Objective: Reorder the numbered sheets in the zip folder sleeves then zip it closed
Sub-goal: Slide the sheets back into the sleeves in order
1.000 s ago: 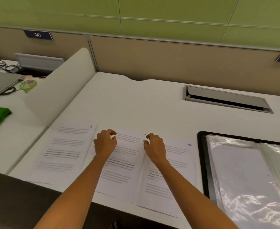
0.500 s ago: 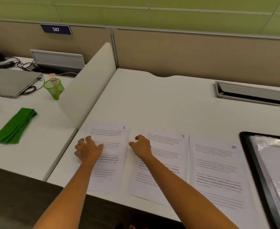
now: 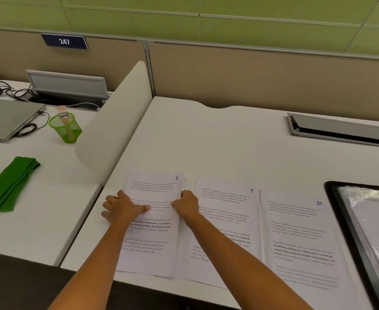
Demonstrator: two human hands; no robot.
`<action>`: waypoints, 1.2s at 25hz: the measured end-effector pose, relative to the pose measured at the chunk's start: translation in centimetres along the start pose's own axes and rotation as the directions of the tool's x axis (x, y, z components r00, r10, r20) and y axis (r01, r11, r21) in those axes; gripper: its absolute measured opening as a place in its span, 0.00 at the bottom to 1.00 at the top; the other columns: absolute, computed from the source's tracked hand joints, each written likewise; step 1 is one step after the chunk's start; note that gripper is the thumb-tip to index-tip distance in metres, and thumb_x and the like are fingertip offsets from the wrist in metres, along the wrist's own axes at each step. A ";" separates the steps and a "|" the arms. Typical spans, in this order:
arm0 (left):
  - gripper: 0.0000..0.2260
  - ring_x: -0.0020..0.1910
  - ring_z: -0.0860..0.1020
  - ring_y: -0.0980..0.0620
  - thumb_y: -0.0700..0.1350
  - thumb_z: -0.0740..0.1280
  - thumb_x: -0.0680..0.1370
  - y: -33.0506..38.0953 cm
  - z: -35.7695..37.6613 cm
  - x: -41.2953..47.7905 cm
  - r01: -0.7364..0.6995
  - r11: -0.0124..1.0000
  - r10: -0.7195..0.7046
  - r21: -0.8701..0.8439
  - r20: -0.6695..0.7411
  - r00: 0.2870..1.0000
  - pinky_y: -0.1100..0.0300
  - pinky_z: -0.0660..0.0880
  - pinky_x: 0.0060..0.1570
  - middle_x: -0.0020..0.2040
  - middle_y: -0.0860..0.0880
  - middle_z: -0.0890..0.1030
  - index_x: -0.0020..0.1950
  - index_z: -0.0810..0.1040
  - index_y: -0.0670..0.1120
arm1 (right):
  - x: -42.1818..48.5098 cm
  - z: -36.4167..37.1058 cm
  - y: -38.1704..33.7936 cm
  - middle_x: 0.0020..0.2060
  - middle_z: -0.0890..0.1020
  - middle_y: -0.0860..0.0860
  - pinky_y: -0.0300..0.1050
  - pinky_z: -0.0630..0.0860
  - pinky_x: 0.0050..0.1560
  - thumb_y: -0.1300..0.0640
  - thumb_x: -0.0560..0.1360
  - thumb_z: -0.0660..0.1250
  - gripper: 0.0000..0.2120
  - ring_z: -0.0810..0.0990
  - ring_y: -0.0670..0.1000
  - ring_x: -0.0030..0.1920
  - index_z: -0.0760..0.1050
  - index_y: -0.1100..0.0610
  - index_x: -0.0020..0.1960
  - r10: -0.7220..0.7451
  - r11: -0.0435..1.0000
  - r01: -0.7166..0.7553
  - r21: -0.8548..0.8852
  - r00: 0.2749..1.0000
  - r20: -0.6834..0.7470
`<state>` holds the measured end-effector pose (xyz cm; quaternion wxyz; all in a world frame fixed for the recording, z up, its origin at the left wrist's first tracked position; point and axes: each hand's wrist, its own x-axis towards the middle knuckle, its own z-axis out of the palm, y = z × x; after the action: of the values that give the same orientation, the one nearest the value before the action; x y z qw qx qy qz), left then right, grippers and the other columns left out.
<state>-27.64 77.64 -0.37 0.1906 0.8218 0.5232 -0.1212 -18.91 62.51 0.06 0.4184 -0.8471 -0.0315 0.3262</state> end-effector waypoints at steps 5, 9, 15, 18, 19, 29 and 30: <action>0.45 0.67 0.64 0.37 0.68 0.71 0.66 2.2 -0.4 -0.2 -0.004 0.988 0.012 -0.155 0.047 0.999 0.44 0.63 0.65 0.67 0.36 0.64 0.72 0.60 0.42 | 0.6 -3.3 0.3 0.53 0.83 0.56 0.54 0.82 0.51 0.64 0.75 0.67 0.13 0.83 0.57 0.50 0.78 0.59 0.59 0.025 0.959 -0.033 0.281 0.999 0.034; 0.39 0.67 0.64 0.37 0.68 0.67 0.71 5.6 -0.5 -1.6 -0.054 0.947 0.055 -0.316 -0.004 0.998 0.43 0.63 0.65 0.68 0.37 0.65 0.72 0.64 0.43 | 0.9 -8.8 1.1 0.55 0.82 0.58 0.55 0.81 0.52 0.65 0.75 0.68 0.14 0.82 0.59 0.53 0.77 0.61 0.61 0.020 0.905 -0.030 0.424 0.999 0.028; 0.22 0.56 0.78 0.41 0.54 0.70 0.75 14.5 1.1 -7.3 -0.200 0.707 0.251 -0.678 -0.023 0.968 0.49 0.74 0.57 0.57 0.45 0.80 0.62 0.76 0.41 | -1.3 -20.6 5.8 0.52 0.82 0.59 0.53 0.81 0.50 0.67 0.76 0.67 0.07 0.82 0.59 0.52 0.77 0.63 0.54 0.034 0.825 0.008 0.564 0.997 -0.064; 0.31 0.57 0.79 0.43 0.60 0.72 0.67 19.6 4.7 -9.8 -0.149 0.629 0.324 -0.763 0.084 0.942 0.44 0.74 0.61 0.59 0.46 0.81 0.62 0.77 0.42 | -3.0 -27.2 9.8 0.50 0.82 0.60 0.55 0.80 0.53 0.66 0.76 0.68 0.02 0.82 0.59 0.49 0.78 0.64 0.48 0.096 0.784 0.011 0.621 0.985 -0.140; 0.30 0.59 0.78 0.43 0.59 0.73 0.68 21.5 6.3 -10.7 -0.145 0.610 0.352 -0.779 0.102 0.931 0.44 0.73 0.63 0.62 0.46 0.79 0.64 0.77 0.42 | -3.8 -29.3 11.2 0.51 0.83 0.60 0.56 0.80 0.54 0.65 0.76 0.68 0.01 0.82 0.58 0.49 0.78 0.63 0.47 0.114 0.772 0.010 0.635 0.982 -0.154; 0.07 0.49 0.82 0.42 0.45 0.69 0.77 37.8 16.2 -29.3 -0.113 0.507 0.561 -0.855 0.227 0.796 0.45 0.77 0.56 0.47 0.43 0.84 0.43 0.80 0.42 | -10.6 -48.5 26.4 0.51 0.84 0.58 0.51 0.81 0.45 0.67 0.75 0.66 0.13 0.84 0.58 0.49 0.78 0.62 0.59 0.163 0.777 0.052 0.627 0.946 -0.281; 0.07 0.48 0.82 0.44 0.46 0.69 0.77 39.1 17.0 -31.0 -0.101 0.508 0.572 -0.855 0.247 0.782 0.47 0.78 0.54 0.47 0.44 0.84 0.43 0.79 0.43 | -11.0 -50.2 27.7 0.51 0.84 0.58 0.53 0.82 0.46 0.68 0.75 0.66 0.13 0.84 0.58 0.48 0.78 0.62 0.60 0.178 0.784 0.056 0.618 0.934 -0.310</action>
<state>-5.34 30.11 4.03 0.6904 0.6692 0.2720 -0.0386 -4.56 6.47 7.59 0.6601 -0.7080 0.1800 0.1749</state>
